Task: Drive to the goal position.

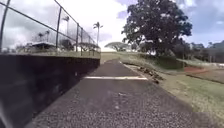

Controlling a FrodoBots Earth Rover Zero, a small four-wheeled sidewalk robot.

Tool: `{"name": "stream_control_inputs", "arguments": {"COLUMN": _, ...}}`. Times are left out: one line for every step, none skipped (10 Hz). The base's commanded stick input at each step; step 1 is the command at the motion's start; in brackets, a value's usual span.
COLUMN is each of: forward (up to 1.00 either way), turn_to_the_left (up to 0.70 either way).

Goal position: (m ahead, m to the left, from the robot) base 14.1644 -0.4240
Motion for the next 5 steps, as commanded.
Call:
{"name": "stream_control_inputs", "arguments": {"forward": 0.70, "turn_to_the_left": 0.00}}
{"name": "stream_control_inputs", "arguments": {"forward": 0.70, "turn_to_the_left": 0.00}}
{"name": "stream_control_inputs", "arguments": {"forward": 0.70, "turn_to_the_left": 0.00}}
{"name": "stream_control_inputs", "arguments": {"forward": 0.70, "turn_to_the_left": 0.00}}
{"name": "stream_control_inputs", "arguments": {"forward": 0.70, "turn_to_the_left": 0.00}}
